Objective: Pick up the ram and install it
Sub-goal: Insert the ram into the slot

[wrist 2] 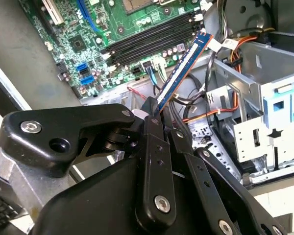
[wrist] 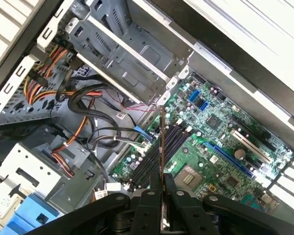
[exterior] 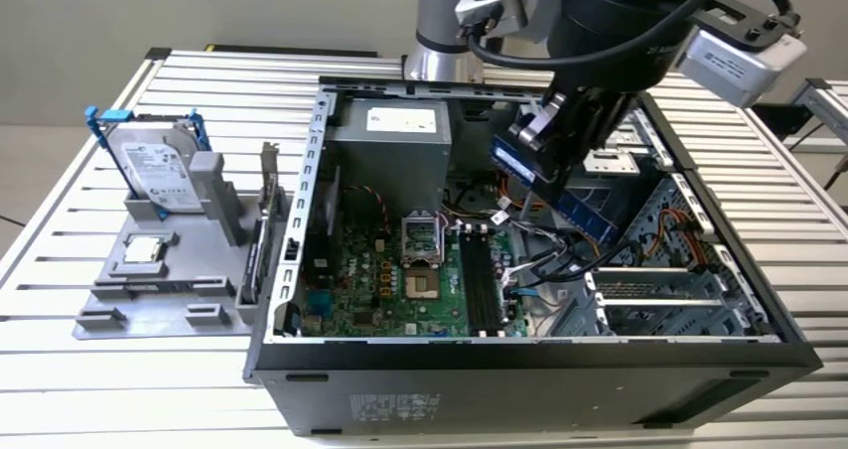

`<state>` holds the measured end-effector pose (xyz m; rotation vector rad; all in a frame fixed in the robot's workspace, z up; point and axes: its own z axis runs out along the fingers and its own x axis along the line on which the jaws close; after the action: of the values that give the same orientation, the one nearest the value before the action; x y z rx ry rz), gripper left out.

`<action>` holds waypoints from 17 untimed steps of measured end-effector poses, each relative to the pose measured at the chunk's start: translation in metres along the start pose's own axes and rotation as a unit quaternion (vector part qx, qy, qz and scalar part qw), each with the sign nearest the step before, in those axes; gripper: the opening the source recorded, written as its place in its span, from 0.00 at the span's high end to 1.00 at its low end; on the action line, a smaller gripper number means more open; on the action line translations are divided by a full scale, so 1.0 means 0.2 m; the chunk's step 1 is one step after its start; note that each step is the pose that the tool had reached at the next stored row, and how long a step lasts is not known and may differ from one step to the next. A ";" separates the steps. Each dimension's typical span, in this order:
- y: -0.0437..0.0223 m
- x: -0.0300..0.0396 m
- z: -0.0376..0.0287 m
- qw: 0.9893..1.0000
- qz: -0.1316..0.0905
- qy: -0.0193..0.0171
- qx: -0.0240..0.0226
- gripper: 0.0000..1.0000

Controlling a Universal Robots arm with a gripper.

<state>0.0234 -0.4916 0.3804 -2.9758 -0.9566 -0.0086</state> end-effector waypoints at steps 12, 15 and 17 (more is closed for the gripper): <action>0.000 0.000 0.000 0.998 0.064 0.001 -0.001 1.00; 0.001 0.000 0.000 0.997 0.080 0.001 -0.001 1.00; 0.001 0.000 0.000 0.996 0.091 0.001 -0.001 1.00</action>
<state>0.0234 -0.4918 0.3804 -3.0508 -0.6834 -0.0108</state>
